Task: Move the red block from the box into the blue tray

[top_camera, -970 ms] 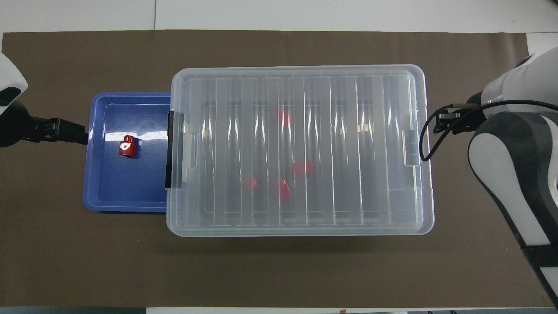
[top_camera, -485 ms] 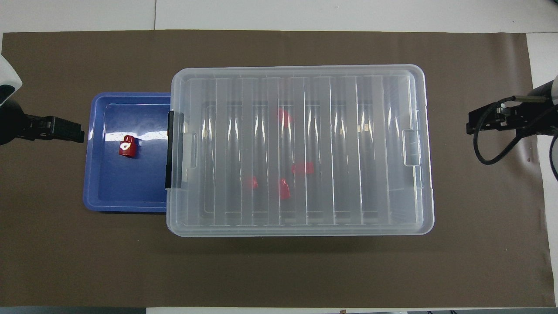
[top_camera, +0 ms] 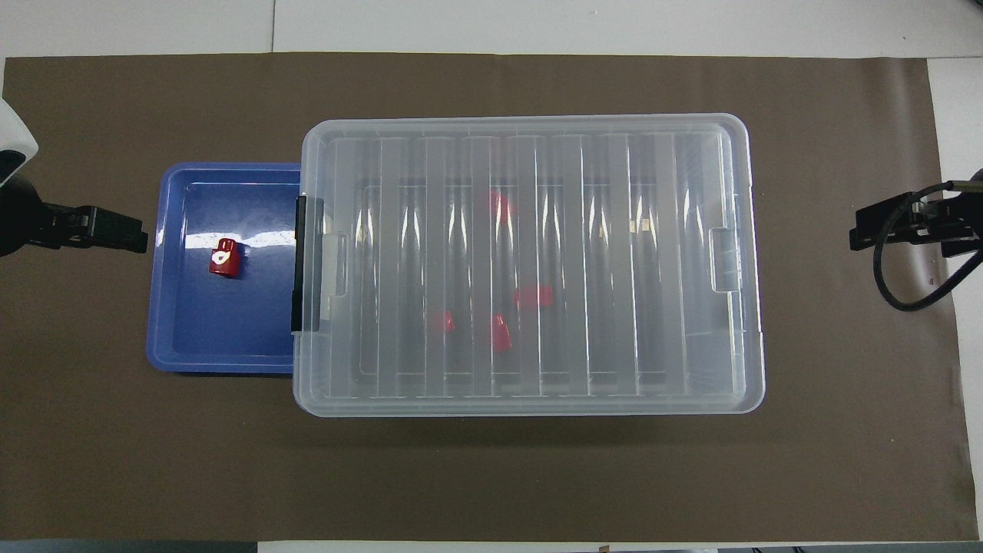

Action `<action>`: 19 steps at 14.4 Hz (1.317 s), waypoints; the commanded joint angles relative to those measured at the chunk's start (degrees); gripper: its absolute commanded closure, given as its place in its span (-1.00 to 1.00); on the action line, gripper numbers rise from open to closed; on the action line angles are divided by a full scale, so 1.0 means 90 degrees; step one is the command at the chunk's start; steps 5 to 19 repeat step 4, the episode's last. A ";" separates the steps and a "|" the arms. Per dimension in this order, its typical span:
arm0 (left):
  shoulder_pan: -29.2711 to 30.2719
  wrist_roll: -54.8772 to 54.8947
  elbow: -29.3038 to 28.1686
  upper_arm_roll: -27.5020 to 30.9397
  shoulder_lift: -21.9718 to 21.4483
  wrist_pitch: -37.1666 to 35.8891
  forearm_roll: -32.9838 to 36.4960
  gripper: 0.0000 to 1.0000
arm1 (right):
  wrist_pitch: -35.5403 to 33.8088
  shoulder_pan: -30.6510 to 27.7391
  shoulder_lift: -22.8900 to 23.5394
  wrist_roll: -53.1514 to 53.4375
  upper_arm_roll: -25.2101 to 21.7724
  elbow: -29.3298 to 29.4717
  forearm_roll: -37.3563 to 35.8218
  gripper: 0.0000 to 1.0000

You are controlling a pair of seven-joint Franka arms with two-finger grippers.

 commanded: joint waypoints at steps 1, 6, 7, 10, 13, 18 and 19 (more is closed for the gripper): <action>0.0035 -0.0033 0.0066 -0.0022 -0.0010 -0.0154 0.0120 -1.00 | -0.0005 -0.0072 -0.0018 -0.0152 0.0053 -0.0017 -0.0066 -1.00; 0.0035 0.0016 0.0056 -0.0022 -0.0029 -0.0309 0.0120 -1.00 | -0.0005 -0.0052 -0.0018 -0.0142 0.0053 -0.0027 -0.0066 -1.00; 0.0035 0.0016 0.0056 -0.0022 -0.0029 -0.0309 0.0120 -1.00 | -0.0005 -0.0052 -0.0018 -0.0142 0.0053 -0.0027 -0.0066 -1.00; 0.0035 0.0016 0.0056 -0.0022 -0.0029 -0.0309 0.0120 -1.00 | -0.0005 -0.0052 -0.0018 -0.0142 0.0053 -0.0027 -0.0066 -1.00; 0.0035 0.0016 0.0056 -0.0022 -0.0029 -0.0309 0.0120 -1.00 | -0.0005 -0.0052 -0.0018 -0.0142 0.0053 -0.0027 -0.0066 -1.00; 0.0035 0.0016 0.0056 -0.0022 -0.0029 -0.0309 0.0120 -1.00 | -0.0005 -0.0052 -0.0018 -0.0142 0.0053 -0.0027 -0.0066 -1.00; 0.0035 0.0016 0.0056 -0.0022 -0.0029 -0.0309 0.0120 -1.00 | -0.0005 -0.0052 -0.0018 -0.0142 0.0053 -0.0027 -0.0066 -1.00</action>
